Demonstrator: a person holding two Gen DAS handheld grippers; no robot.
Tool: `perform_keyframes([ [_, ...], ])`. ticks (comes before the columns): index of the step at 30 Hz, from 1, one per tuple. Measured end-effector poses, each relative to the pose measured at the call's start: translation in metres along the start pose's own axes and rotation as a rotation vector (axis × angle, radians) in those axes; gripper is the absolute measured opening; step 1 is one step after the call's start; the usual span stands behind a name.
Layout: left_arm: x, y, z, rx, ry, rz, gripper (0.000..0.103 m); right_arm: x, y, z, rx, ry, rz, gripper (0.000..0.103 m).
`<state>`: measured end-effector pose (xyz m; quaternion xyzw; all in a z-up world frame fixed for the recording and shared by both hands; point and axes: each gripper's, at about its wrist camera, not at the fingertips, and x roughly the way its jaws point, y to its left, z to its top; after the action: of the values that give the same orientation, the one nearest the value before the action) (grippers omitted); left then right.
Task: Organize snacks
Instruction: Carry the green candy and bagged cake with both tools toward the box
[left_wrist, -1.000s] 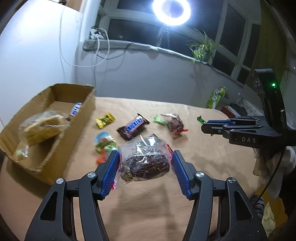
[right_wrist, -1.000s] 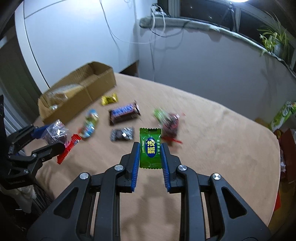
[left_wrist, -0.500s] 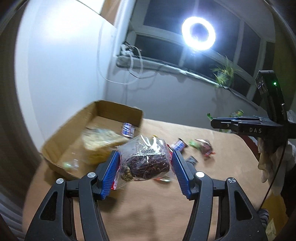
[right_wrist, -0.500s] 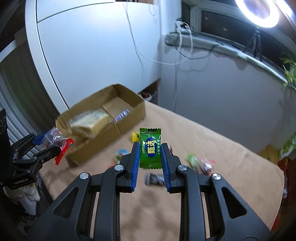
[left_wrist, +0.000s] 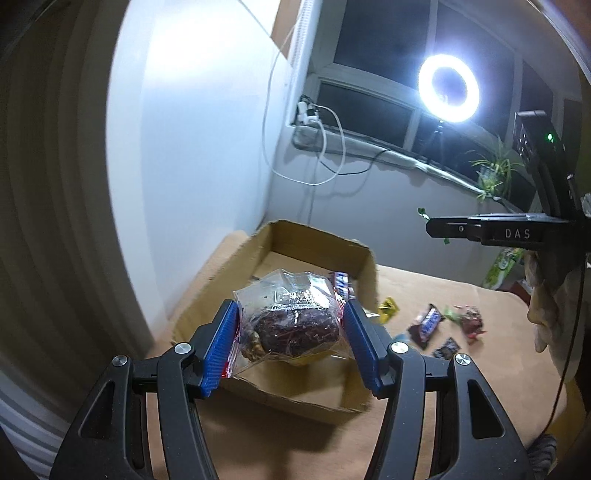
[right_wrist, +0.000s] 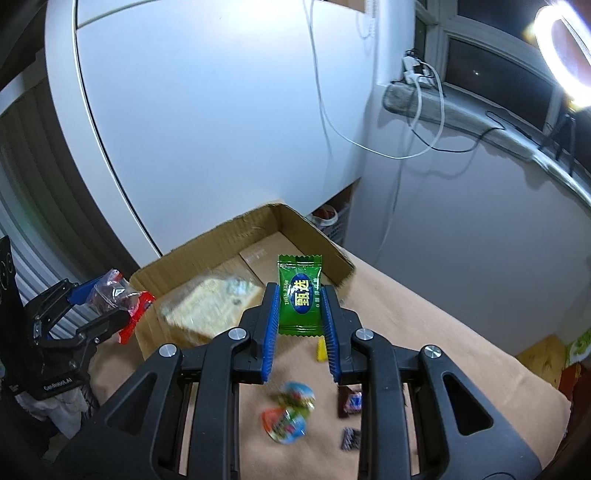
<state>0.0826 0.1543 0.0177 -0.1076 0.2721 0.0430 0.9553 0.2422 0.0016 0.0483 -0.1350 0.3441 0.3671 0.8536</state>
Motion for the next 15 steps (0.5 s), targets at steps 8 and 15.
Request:
perform_keyframes([
  [8, 0.013, 0.015, 0.002, -0.01, 0.018, 0.032, 0.058, 0.038, 0.013, 0.02, -0.007, 0.03, 0.03, 0.023],
  [15, 0.021, 0.026, 0.003, -0.021, 0.034, 0.058, 0.058, 0.065, 0.019, 0.025, 0.007, 0.055, 0.056, 0.023],
])
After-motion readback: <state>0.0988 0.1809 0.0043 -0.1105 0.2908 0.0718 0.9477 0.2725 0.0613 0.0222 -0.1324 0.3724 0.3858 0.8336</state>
